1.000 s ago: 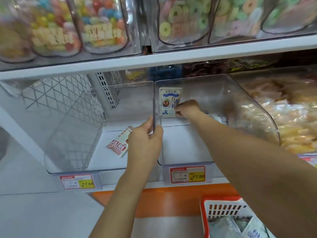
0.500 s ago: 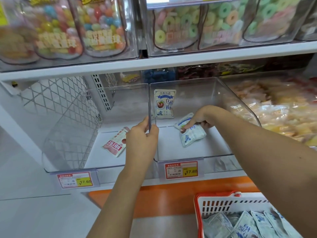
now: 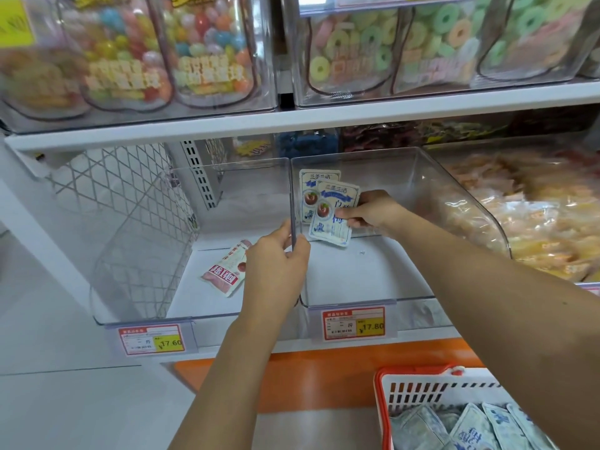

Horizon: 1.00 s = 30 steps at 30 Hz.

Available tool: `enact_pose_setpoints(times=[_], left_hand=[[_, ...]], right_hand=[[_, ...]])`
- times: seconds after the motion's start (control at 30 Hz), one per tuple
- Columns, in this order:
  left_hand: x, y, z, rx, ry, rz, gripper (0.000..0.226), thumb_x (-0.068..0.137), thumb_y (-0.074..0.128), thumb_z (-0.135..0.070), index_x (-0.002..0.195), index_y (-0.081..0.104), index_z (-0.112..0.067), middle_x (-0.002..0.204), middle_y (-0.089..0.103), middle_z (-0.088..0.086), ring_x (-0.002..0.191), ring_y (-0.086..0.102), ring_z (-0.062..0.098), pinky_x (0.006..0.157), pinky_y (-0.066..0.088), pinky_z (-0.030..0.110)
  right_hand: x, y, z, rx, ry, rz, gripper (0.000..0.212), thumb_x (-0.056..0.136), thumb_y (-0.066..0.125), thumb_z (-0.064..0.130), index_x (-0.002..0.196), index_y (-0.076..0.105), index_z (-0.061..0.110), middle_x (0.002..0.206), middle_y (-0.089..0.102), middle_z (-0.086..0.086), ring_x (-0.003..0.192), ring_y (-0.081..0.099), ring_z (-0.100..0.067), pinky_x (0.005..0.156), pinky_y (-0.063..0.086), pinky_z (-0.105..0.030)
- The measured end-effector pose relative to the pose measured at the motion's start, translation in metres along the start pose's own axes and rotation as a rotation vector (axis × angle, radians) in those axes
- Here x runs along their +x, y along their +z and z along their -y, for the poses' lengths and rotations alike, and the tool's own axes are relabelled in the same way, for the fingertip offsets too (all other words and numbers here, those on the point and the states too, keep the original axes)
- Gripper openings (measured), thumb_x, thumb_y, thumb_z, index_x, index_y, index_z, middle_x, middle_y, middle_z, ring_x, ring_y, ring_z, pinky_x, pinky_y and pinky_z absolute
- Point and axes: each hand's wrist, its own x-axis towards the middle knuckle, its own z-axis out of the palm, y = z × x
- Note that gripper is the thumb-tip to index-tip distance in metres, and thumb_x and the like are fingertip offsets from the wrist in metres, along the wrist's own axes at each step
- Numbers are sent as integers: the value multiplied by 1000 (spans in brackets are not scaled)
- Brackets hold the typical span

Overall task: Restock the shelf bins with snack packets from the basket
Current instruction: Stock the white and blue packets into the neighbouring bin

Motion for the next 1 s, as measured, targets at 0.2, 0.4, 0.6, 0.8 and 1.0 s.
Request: enact_pose_setpoints(times=[0.2,0.4,0.6,0.8,1.0], left_hand=[[-1,1,-1,28,38,-23,35,94,50,-23,126,62,-20,84,59,-13,57,52,9,43,30,12],[0,1,-4,38,36,-15,34,95,50,-21,126,62,-18,90,55,-10,73,55,-4,42,31,15],[1,2,-2,49,46,-27,33,94,50,-18,124,64,-19,79,58,-7,42,45,3,39,28,11],[-1,1,-5,55,73,-21,29,94,49,-17,118,65,-22,66,59,-9,44,47,-3,41,31,11],[-12,2,-6,208,229,-153,33,95,45,-19,125,59,-17,107,67,7,86,59,18,74,43,25]], right_hand=[[7,8,6,48,-19,16,29,77,76,6,103,67,-4,97,70,-17,79,66,-18,73,58,-22],[25,27,12,17,-14,-113,18,76,79,10,74,61,7,94,70,-12,72,68,-15,70,58,-20],[28,25,9,110,94,-159,46,73,82,11,102,47,3,95,66,-13,81,70,-22,78,58,-29],[25,24,6,-7,158,-106,26,74,79,4,76,53,1,104,68,-23,97,69,-29,89,56,-38],[-18,10,40,-338,55,-111,26,85,70,27,77,57,7,67,60,-8,51,53,-17,54,47,-24]])
